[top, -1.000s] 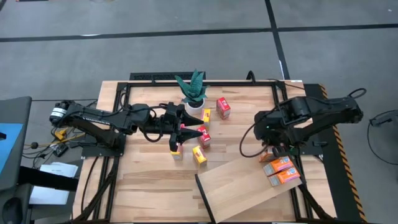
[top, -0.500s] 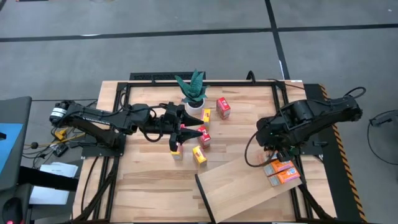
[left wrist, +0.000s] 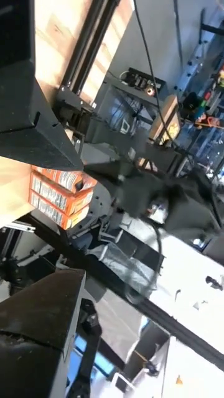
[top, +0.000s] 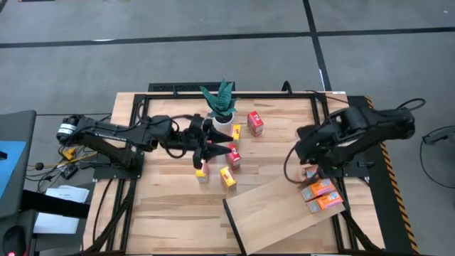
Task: Stack cereal on shelf
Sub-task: Put the orange cereal box on the shelf aligned with the other orange cereal boxes, then put the bottom right yellow cereal box on the shelf
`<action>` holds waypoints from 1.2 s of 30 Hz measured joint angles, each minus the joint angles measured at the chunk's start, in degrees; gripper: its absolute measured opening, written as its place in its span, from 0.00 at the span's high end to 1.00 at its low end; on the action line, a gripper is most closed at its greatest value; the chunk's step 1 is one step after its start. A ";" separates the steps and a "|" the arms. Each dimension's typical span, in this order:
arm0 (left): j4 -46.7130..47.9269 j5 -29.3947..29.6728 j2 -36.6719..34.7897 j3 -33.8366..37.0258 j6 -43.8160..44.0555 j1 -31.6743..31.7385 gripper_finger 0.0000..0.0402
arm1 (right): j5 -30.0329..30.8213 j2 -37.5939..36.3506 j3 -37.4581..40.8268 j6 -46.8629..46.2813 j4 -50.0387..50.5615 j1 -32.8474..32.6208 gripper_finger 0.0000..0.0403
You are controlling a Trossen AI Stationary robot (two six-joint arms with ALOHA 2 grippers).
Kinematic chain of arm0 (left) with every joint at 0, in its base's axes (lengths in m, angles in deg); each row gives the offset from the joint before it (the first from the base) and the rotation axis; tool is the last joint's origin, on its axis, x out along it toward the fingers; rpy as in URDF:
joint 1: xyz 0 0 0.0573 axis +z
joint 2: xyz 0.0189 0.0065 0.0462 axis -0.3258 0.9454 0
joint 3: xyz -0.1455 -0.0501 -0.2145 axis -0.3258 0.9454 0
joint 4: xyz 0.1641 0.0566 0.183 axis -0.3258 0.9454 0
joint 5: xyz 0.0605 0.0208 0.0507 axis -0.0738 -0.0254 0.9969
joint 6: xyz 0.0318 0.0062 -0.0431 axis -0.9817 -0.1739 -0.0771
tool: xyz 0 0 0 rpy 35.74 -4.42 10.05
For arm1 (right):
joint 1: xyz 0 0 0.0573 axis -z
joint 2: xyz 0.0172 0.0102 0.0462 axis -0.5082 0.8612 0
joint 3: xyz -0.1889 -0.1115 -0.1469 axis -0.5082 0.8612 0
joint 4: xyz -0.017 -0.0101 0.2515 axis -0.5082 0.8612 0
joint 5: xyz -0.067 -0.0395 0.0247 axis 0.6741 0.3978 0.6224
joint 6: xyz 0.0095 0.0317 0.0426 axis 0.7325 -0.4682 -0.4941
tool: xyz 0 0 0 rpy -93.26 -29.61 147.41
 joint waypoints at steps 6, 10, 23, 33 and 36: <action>0.09 -3.97 0.00 0.00 2.73 2.54 0.35 | 0.28 -0.02 -8.76 -0.20 1.26 0.68 0.90; -0.08 -4.92 0.00 0.00 2.96 3.45 0.35 | 0.11 -0.92 -13.23 -0.54 0.74 -0.11 0.93; -2.62 -11.55 0.02 -2.42 7.08 6.81 0.35 | 1.50 -9.49 -15.81 -8.10 -2.54 -4.27 0.90; 28.64 -5.73 0.39 -16.15 -2.71 10.88 0.35 | 9.97 -16.32 -14.56 -16.69 -5.03 -4.24 0.88; 33.71 -2.92 1.01 -17.80 -8.87 11.14 0.35 | 12.56 -17.67 -12.71 -17.29 -4.89 -4.24 0.85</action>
